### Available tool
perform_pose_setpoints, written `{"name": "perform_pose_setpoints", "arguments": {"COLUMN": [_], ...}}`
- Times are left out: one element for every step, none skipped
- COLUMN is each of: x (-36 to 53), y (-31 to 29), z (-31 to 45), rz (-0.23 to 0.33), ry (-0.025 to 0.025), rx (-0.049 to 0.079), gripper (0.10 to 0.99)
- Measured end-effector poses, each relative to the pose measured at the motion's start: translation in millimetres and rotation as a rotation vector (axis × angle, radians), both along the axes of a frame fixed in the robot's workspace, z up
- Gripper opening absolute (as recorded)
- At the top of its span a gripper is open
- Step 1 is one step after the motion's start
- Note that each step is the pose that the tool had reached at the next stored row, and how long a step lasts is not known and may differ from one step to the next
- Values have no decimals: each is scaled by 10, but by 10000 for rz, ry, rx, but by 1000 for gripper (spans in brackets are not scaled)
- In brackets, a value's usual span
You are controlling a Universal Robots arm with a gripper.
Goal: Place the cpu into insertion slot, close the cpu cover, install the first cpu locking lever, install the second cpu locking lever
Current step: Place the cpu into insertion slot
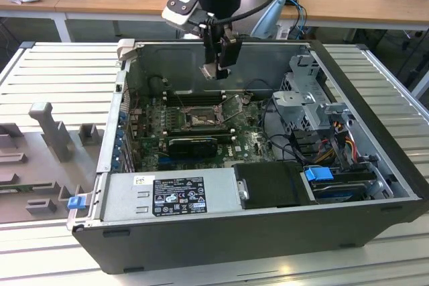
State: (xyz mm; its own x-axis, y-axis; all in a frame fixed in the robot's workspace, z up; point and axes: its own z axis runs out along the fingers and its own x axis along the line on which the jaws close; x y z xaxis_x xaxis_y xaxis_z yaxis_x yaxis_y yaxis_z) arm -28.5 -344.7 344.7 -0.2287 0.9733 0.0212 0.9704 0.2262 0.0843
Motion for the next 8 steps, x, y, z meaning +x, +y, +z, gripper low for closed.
{"name": "perform_pose_setpoints", "arguments": {"x": [0,0,0,0,0,0,0,0], "y": [0,0,0,0,0,0,0,0], "z": [-28,-44,-55,-70,-82,-99,-111,-130], "rz": [-408,-670,-845,-1084,-1275,-1515,-1694,-1954], "ry": [0,1,1,1,1,2,2,3], "rx": [1,0,-1,-1,-1,0,0,0], "gripper": [525,525,525,525,525,525,525,525]}}
